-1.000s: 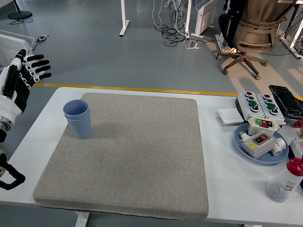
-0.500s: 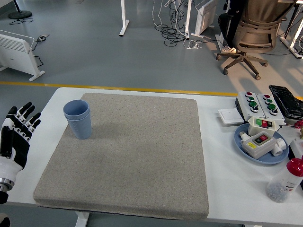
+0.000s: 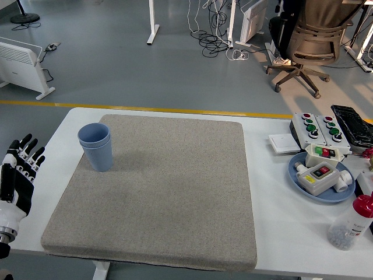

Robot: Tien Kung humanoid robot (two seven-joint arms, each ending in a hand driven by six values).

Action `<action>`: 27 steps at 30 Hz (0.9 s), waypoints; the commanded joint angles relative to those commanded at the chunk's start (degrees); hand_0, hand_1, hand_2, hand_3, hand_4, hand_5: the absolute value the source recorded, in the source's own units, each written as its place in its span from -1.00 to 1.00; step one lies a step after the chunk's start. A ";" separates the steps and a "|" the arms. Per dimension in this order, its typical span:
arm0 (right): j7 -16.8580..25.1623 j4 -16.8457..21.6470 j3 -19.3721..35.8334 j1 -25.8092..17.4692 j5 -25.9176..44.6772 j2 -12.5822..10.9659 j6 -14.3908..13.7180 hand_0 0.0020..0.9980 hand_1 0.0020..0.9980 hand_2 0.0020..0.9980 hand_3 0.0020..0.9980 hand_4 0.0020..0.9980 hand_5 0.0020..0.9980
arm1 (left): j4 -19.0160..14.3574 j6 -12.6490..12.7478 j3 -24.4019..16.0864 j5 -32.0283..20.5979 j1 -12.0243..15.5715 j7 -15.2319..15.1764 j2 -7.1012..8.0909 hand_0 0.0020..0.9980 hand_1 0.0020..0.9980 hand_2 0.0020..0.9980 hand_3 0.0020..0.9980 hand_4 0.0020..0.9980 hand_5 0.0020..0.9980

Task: Push cup pick cup insert cup

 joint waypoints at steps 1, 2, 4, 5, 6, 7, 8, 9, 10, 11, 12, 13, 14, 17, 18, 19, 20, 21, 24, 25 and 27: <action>0.00 0.00 -0.04 0.08 0.03 0.00 -0.01 0.33 0.21 0.23 0.13 -0.80 -0.10 | 0.03 0.03 -0.02 0.06 -0.13 0.00 -0.02 0.94 0.89 1.00 0.89 0.20 1.00; 0.05 -0.02 -0.18 0.24 0.22 -0.02 -0.03 0.33 0.21 0.23 0.13 -0.80 -0.10 | 0.16 0.12 -0.13 0.07 -0.31 0.01 -0.04 0.94 0.89 1.00 0.89 0.20 1.00; 0.13 -0.04 -0.36 0.45 0.56 -0.07 -0.06 0.33 0.21 0.23 0.13 -0.80 -0.10 | 0.31 0.25 -0.32 0.07 -0.43 0.04 0.00 0.95 0.89 1.00 0.90 0.20 1.00; 0.16 -0.05 -0.41 0.51 0.68 -0.09 -0.08 0.33 0.21 0.23 0.13 -0.80 -0.10 | 0.35 0.29 -0.39 0.09 -0.45 0.06 0.03 0.95 0.89 1.00 0.90 0.20 1.00; 0.22 -0.07 -0.58 0.59 0.99 -0.15 -0.07 0.33 0.21 0.23 0.13 -0.80 -0.10 | 0.43 0.34 -0.53 0.10 -0.48 0.07 0.05 0.95 0.89 1.00 0.90 0.20 1.00; 0.29 -0.08 -0.76 0.67 1.29 -0.22 -0.07 0.33 0.21 0.23 0.13 -0.80 -0.10 | 0.51 0.38 -0.66 0.10 -0.50 0.07 0.06 0.95 0.89 1.00 0.90 0.20 1.00; 0.40 -0.11 -0.98 0.78 1.64 -0.28 -0.09 0.33 0.21 0.23 0.13 -0.80 -0.10 | 0.64 0.50 -0.92 0.12 -0.49 0.13 0.07 0.95 0.89 1.00 0.90 0.20 1.00; 0.45 -0.13 -1.07 0.83 1.80 -0.30 -0.10 0.33 0.21 0.23 0.13 -0.80 -0.10 | 0.70 0.55 -1.04 0.13 -0.49 0.16 0.07 0.95 0.89 1.00 0.90 0.19 1.00; 0.53 -0.14 -1.26 0.89 2.15 -0.34 -0.10 0.33 0.21 0.23 0.13 -0.80 -0.10 | 0.80 0.64 -1.18 0.19 -0.48 0.25 0.07 0.95 0.89 1.00 0.90 0.19 1.00; 0.59 -0.15 -1.38 0.92 2.34 -0.36 -0.10 0.33 0.21 0.23 0.13 -0.80 -0.10 | 0.86 0.72 -1.24 0.21 -0.47 0.28 0.04 0.95 0.89 1.00 0.90 0.19 1.00; 0.68 -0.16 -1.57 0.98 2.62 -0.40 -0.09 0.33 0.21 0.23 0.13 -0.80 -0.10 | 0.96 0.86 -1.33 0.19 -0.46 0.28 -0.03 0.95 0.89 1.00 0.90 0.19 1.00; 0.72 -0.16 -1.65 1.02 2.73 -0.42 -0.09 0.33 0.21 0.23 0.13 -0.80 -0.10 | 1.01 0.93 -1.38 0.18 -0.45 0.26 -0.07 0.95 0.89 1.00 0.90 0.19 1.00; 0.76 -0.17 -1.74 1.08 2.87 -0.45 -0.10 0.33 0.21 0.23 0.13 -0.80 -0.10 | 1.12 1.05 -1.51 0.15 -0.44 0.20 -0.16 0.95 0.89 1.00 0.90 0.19 1.00; 0.67 -0.15 -1.69 1.29 2.53 -0.56 -0.07 0.33 0.21 0.23 0.13 -0.80 -0.10 | 1.41 1.37 -2.02 -0.09 -0.34 -0.05 -0.18 0.95 0.89 1.00 0.91 0.19 1.00; 0.62 -0.14 -1.59 1.31 2.39 -0.57 -0.06 0.33 0.21 0.23 0.13 -0.80 -0.10 | 1.43 1.37 -2.12 -0.10 -0.33 -0.09 -0.15 0.95 0.89 1.00 0.91 0.19 1.00; 0.60 -0.13 -1.56 1.31 2.34 -0.57 -0.06 0.33 0.21 0.23 0.13 -0.80 -0.10 | 1.44 1.38 -2.16 -0.11 -0.32 -0.11 -0.14 0.95 0.89 1.00 0.91 0.19 1.00; 0.59 -0.12 -1.55 1.32 2.37 -0.59 -0.06 0.33 0.21 0.23 0.13 -0.80 -0.10 | 1.48 1.30 -2.38 -0.07 -0.36 -0.16 -0.16 0.95 0.89 1.00 0.91 0.19 1.00; 0.60 -0.11 -1.59 1.35 2.45 -0.61 -0.07 0.33 0.21 0.23 0.13 -0.80 -0.10 | 1.54 1.26 -2.54 -0.06 -0.42 -0.17 -0.20 0.95 0.90 1.00 0.93 0.19 1.00; 0.72 -0.12 -1.84 1.50 2.84 -0.65 -0.11 0.33 0.21 0.23 0.13 -0.80 -0.10 | 1.73 1.22 -2.64 0.01 -0.62 -0.01 -0.24 0.95 0.90 1.00 0.93 0.19 1.00; 0.76 -0.13 -1.85 1.56 2.88 -0.65 -0.11 0.33 0.21 0.23 0.13 -0.80 -0.10 | 1.81 1.17 -2.62 0.08 -0.67 0.03 -0.27 0.95 0.90 1.00 0.93 0.19 1.00; 0.79 -0.14 -1.82 1.67 2.89 -0.65 -0.08 0.33 0.20 0.23 0.13 -0.80 -0.10 | 1.99 1.12 -2.69 0.06 -0.76 0.04 -0.37 0.97 0.91 1.00 0.95 0.20 1.00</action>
